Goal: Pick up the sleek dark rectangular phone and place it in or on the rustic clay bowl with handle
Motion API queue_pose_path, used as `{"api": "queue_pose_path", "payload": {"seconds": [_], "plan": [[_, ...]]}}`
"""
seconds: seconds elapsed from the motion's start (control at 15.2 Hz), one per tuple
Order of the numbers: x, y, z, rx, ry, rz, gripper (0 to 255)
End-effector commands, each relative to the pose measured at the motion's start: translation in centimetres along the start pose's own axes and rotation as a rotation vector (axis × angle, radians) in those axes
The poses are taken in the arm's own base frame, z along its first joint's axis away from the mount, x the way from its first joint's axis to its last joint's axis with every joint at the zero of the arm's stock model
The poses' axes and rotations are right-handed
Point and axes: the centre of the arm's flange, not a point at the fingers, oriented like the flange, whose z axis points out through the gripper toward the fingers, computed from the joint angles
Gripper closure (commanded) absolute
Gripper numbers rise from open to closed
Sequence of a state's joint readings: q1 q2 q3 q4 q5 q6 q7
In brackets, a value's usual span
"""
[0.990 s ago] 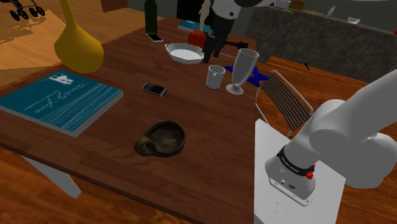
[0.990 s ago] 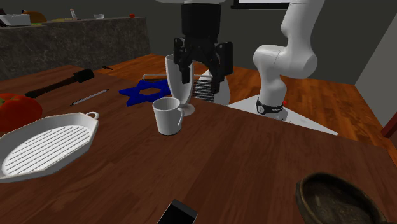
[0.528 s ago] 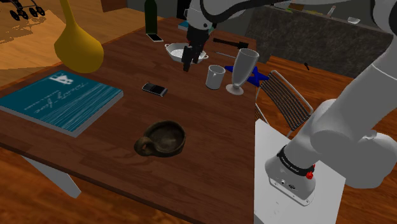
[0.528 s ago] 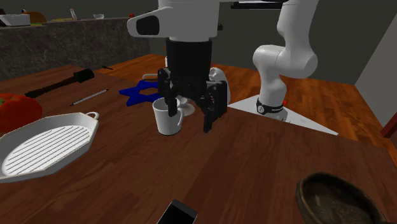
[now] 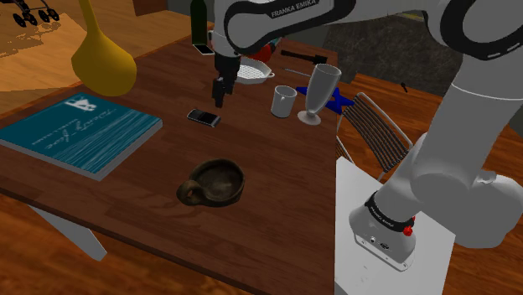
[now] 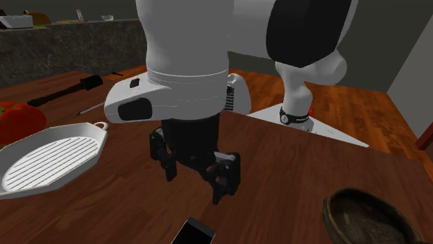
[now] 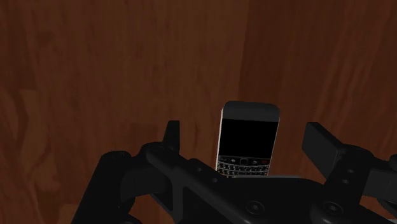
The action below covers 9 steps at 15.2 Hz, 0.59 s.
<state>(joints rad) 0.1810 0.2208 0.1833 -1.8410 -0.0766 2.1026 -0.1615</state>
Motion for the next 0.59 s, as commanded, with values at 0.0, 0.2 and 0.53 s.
{"api": "queue_pose_path", "payload": {"seconds": [0.0, 0.2, 0.53], "plan": [[2.2, -1.1, 1.7, -0.007, -0.002, -0.041, 0], [5.1, -2.5, 4.2, -0.018, -0.007, -0.100, 0], [5.4, -2.7, 6.6, -0.019, -0.008, -0.107, 0]]}}
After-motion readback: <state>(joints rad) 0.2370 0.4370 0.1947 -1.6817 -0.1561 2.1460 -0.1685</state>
